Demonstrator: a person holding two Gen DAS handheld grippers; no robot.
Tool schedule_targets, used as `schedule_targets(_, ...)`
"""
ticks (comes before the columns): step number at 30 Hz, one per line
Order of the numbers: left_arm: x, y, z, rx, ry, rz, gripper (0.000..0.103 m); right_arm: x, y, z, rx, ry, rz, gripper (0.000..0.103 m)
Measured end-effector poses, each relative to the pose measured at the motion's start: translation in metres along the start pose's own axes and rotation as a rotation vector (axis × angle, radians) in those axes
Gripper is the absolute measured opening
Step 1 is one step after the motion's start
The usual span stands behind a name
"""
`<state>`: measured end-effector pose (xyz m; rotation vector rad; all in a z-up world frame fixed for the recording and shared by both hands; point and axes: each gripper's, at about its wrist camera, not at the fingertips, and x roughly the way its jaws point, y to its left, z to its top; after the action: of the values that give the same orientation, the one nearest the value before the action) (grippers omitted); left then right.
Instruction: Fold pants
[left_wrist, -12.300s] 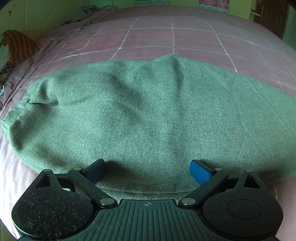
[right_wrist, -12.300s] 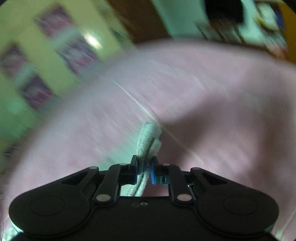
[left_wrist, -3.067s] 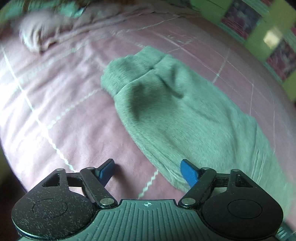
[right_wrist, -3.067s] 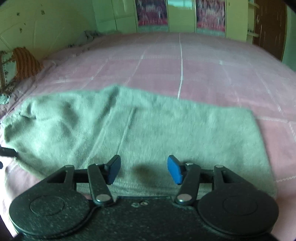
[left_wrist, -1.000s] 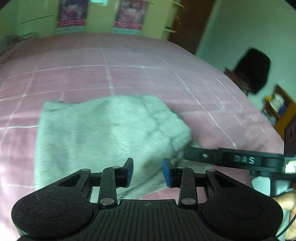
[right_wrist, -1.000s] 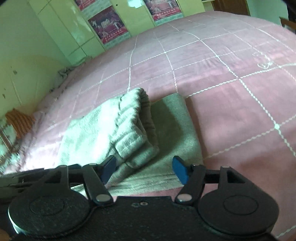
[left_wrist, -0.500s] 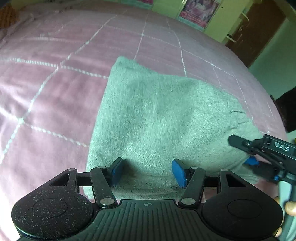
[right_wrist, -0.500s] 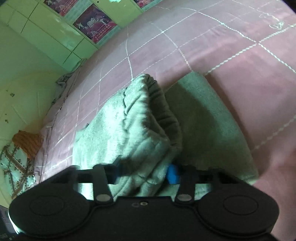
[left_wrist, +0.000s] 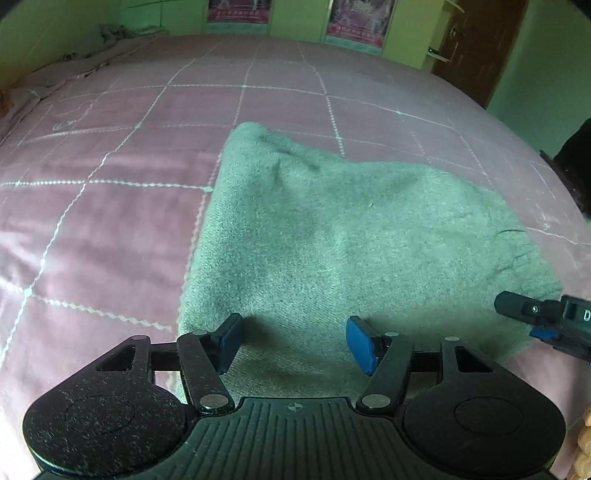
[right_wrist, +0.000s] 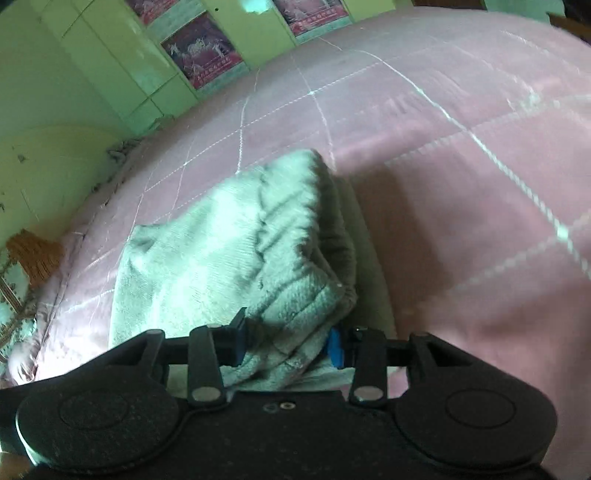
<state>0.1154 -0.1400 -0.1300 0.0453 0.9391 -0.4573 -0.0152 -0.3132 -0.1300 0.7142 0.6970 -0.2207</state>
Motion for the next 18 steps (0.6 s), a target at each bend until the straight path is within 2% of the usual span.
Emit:
schedule_targets(3,-0.006,0.003,0.007,-0.027,-0.02,-0.033,0.062,-0.015,0.002,0.001,0.068,-0.049,0.01,0.038)
schedule_targets(5,0.007,0.004,0.008,-0.02,0.019,-0.007,0.062,-0.017,0.009,0.001,-0.011,-0.064,-0.017,0.043)
schedule_targets(6,0.013,0.005,0.007,-0.012,0.028,-0.004,0.062,-0.01,0.006,0.001,-0.007,-0.02,-0.049,0.046)
schedule_targets(7,0.014,0.004,0.005,0.001,0.016,-0.003,0.062,-0.005,-0.001,0.002,0.03,0.018,-0.045,0.051)
schedule_targets(9,0.011,0.007,0.004,0.008,0.014,-0.007,0.062,-0.017,-0.002,0.003,0.059,-0.002,-0.032,0.065)
schedule_targets(11,0.001,0.011,0.007,-0.021,0.012,-0.026,0.062,-0.039,-0.001,0.005,0.041,-0.073,-0.067,0.068)
schedule_targets(12,-0.002,0.012,0.009,-0.034,0.01,-0.031,0.062,-0.049,0.0,0.008,0.029,-0.113,-0.077,0.066)
schedule_targets(15,0.001,0.012,0.02,-0.049,-0.005,-0.021,0.062,-0.065,0.02,0.019,-0.09,-0.189,-0.108,0.025)
schedule_targets(16,0.003,0.01,0.025,-0.047,-0.004,-0.026,0.062,-0.064,0.032,0.022,-0.151,-0.195,-0.132,0.023)
schedule_targets(18,0.008,0.005,0.035,-0.028,-0.01,-0.023,0.062,-0.052,0.045,0.029,-0.197,-0.184,-0.107,0.021)
